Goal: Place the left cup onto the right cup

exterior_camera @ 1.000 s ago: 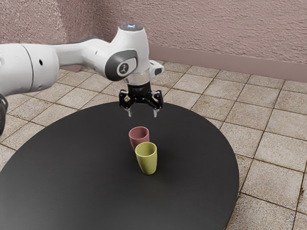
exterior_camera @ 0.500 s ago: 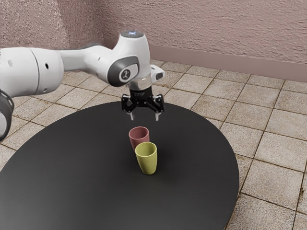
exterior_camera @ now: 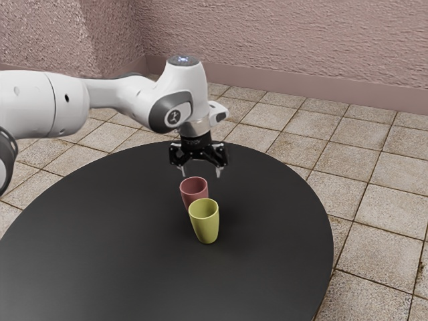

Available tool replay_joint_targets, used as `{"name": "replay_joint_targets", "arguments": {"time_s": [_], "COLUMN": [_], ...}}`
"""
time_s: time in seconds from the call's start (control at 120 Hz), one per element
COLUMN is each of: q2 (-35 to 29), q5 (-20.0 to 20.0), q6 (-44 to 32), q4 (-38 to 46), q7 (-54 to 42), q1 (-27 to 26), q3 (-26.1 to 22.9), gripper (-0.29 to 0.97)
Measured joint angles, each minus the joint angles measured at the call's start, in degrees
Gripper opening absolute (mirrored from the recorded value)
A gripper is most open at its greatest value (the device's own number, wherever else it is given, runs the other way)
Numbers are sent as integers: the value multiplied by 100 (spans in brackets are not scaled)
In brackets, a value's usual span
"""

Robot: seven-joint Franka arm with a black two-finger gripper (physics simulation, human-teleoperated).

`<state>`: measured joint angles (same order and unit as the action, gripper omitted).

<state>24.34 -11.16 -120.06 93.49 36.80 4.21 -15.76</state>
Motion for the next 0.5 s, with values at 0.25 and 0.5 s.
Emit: {"name": "replay_joint_targets", "arguments": {"time_s": [0.25,0.5], "q2": [50,146], "q5": [-49,-60], "q6": [-149,-266], "q4": [-3,-4], "q7": [-8,-13], "q1": [10,17], "q3": [75,82], "gripper": [68,68]}}
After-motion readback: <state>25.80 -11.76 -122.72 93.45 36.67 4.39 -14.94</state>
